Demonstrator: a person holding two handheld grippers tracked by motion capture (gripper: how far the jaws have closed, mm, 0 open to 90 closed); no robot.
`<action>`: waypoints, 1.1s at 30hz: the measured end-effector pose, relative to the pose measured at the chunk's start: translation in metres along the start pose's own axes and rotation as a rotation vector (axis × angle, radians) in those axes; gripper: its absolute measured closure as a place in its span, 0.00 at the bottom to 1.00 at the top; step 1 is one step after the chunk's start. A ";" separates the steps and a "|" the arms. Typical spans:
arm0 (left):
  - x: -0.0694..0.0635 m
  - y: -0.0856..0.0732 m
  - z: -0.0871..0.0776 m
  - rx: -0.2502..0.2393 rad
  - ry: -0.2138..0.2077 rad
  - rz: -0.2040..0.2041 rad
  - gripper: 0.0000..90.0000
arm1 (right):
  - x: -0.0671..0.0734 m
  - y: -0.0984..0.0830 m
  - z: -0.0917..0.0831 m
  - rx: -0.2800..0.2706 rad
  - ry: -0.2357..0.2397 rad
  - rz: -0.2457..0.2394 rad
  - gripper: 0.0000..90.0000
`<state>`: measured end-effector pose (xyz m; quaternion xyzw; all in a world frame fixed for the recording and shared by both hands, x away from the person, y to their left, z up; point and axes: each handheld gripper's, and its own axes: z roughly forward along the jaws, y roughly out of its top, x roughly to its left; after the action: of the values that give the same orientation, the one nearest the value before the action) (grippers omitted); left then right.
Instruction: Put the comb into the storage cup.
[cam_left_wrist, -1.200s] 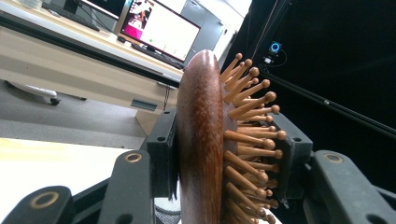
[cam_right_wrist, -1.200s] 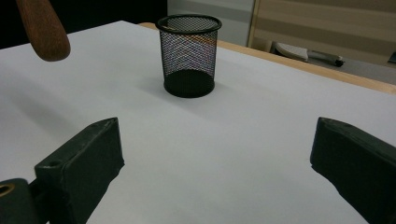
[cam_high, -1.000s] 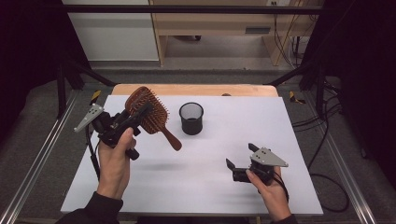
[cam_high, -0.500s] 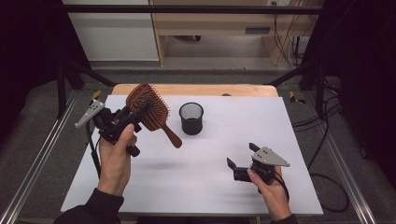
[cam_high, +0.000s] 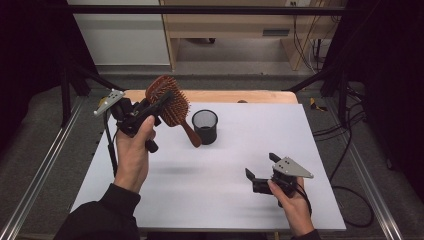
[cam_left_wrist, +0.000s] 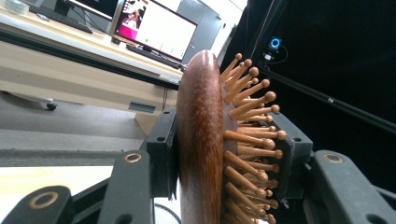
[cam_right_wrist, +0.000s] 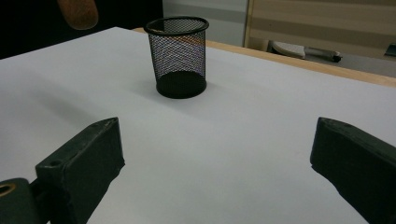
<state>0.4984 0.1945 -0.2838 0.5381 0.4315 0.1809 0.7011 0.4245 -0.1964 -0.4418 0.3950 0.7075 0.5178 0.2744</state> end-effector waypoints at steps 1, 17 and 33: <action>0.000 0.001 0.002 -0.002 -0.001 -0.003 0.57 | 0.000 0.000 0.000 0.000 0.004 0.004 0.03; 0.005 0.011 0.028 -0.019 0.020 0.012 0.57 | -0.004 -0.001 -0.001 0.015 0.031 0.037 0.07; 0.011 0.015 0.045 0.000 0.041 0.027 0.57 | -0.006 -0.002 -0.002 0.003 0.034 0.025 0.08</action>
<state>0.5433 0.1807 -0.2720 0.5400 0.4387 0.2012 0.6895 0.4257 -0.2033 -0.4434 0.3954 0.7079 0.5266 0.2553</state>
